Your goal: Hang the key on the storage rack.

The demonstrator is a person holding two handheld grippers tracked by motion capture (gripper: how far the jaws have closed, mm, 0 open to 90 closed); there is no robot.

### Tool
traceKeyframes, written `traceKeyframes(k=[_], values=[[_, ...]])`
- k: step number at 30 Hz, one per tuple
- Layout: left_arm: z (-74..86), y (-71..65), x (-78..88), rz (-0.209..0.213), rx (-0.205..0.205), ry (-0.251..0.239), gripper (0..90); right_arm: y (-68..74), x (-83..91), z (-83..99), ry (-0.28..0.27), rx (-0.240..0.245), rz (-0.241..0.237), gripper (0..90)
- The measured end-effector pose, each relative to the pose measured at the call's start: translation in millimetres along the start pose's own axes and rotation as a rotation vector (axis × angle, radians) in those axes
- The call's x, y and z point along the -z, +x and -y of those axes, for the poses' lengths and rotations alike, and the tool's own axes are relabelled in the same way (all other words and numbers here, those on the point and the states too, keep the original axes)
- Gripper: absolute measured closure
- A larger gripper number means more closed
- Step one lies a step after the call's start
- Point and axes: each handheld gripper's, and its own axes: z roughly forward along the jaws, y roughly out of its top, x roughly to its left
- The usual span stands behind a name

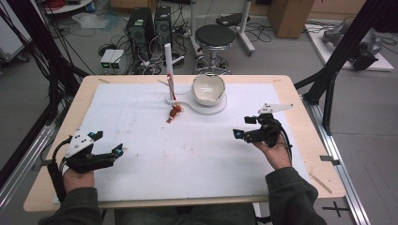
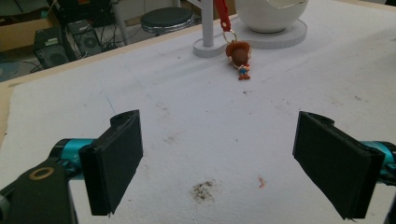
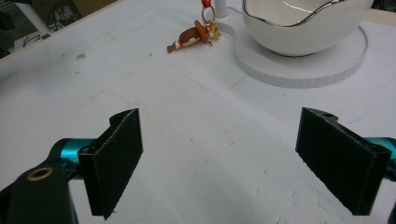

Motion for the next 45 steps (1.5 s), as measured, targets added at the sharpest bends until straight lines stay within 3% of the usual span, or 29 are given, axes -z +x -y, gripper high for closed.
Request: traceKeyframes(k=[18, 29, 45], values=[[1.1, -1.8, -1.4, 0.010, -0.006, 0.017, 16.4, -3.6, 29.4, 29.9, -0.029, -0.041, 0.042, 12.4], [2.0, -2.5, -2.3, 0.023, -0.014, 0.030, 16.4, -5.4, 37.3, 43.7, -0.033, -0.062, 0.053, 12.3], [2.2, -3.8, -3.5, 0.038, -0.025, 0.041, 16.3, -1.8, 43.9, 55.9, -0.048, -0.049, 0.067, 11.8]])
